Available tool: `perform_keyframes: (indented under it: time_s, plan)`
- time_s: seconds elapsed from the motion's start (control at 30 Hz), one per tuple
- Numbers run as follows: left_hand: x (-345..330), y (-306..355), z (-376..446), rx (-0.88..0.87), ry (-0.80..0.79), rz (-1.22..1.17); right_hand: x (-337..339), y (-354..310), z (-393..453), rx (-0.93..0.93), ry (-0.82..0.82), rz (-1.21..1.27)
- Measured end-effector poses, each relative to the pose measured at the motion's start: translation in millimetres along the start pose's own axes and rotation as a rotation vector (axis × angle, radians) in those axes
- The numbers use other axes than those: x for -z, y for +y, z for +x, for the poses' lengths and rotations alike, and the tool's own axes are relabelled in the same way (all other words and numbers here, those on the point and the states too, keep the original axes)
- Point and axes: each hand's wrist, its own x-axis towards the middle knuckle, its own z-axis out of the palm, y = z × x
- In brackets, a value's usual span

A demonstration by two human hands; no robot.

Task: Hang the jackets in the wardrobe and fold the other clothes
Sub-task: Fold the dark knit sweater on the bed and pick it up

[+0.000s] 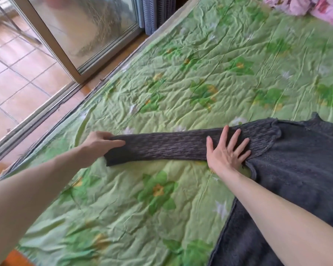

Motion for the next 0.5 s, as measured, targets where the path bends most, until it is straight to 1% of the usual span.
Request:
perform_keyframes:
  time_s: [0.07,0.17,0.23,0.27,0.3,0.37,0.4,0.43,0.47,0.5]
  plan:
    - [-2.8,-1.9,0.9,0.029,0.0,-0.084,-1.2,1.8,4.0,0.008,-0.04,-0.005]
    - [-7.8,0.2,-3.6,0.015,-0.019,-0.193,4.2,5.0,6.9,0.034,-0.097,0.007]
    - [-19.5,8.6,-12.1,-0.006,-0.069,-0.251,9.5,11.1,5.1,0.086,-0.096,0.047]
    - [-28.6,15.4,-16.9,-0.023,-0.105,-0.279,11.9,15.5,2.5,0.139,-0.071,0.065]
    - [-38.1,24.9,-23.1,-0.042,-0.143,-0.308,14.7,19.6,-1.6,0.233,-0.012,0.07]
    - [-60.4,48.8,-34.2,-0.081,-0.212,-0.359,21.1,24.3,-11.0,0.536,0.117,0.058]
    - [-72.7,62.5,-39.4,-0.101,-0.248,-0.376,24.4,23.7,-15.6,0.703,0.127,0.062]
    - [-86.4,76.8,-45.2,-0.123,-0.289,-0.389,29.3,20.9,-21.9,0.838,0.103,0.082]
    - [-101.3,91.1,-50.7,-0.154,-0.327,-0.385,32.2,17.2,-28.1,0.92,0.077,0.125]
    - [-117.0,105.3,-58.0,-0.183,-0.352,-0.376,34.5,14.0,-35.6,0.926,0.055,0.204]
